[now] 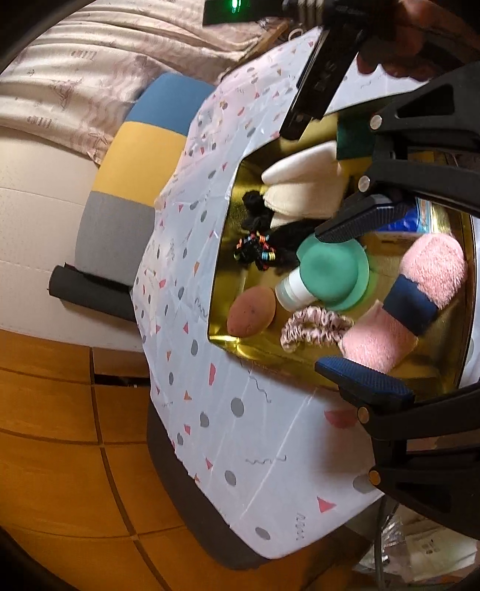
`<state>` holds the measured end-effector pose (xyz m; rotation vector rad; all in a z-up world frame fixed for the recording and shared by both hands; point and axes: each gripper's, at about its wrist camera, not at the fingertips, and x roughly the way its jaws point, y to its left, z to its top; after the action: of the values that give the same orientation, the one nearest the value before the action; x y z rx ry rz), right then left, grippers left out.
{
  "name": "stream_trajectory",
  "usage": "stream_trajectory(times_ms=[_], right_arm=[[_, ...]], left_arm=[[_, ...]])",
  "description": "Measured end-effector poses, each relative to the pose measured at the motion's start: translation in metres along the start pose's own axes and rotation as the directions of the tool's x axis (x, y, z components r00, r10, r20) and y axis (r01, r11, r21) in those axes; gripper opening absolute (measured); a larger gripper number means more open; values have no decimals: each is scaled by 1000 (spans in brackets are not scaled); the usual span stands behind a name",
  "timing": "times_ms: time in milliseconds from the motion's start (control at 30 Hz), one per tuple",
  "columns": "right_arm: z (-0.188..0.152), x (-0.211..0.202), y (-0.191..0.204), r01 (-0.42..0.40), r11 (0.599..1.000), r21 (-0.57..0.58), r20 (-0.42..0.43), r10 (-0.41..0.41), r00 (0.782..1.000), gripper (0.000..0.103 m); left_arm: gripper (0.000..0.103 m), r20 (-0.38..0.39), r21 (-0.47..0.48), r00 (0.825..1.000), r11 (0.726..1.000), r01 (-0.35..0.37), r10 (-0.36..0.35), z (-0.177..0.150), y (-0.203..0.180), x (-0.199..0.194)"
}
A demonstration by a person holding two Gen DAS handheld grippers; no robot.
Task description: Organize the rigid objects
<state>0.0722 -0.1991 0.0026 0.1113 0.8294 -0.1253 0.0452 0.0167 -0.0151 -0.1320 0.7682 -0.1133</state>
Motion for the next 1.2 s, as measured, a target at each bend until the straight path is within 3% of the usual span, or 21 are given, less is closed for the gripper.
stream_trajectory(times_ms=[300,700,967,1200], right_arm=[[-15,-23,15,-37,999,-30,-8,36,999,103],[-28,-43,24,-42,999,-31,5,42,999,103],[-32,-54,29,24,999,-25,21,-23,1000,103],[-37,-62,30,34,999,-24,38,-33,999,103]], left_arm=[[65,-54,77,995,994,-75,79,-2,-10,-2],[65,35,131,979,970,-205,202,-5,-18,-28],[65,17,101,978,973,-207,207,-2,-11,-34],[65,-13,89,979,975,-203,205,-3,-9,-30]])
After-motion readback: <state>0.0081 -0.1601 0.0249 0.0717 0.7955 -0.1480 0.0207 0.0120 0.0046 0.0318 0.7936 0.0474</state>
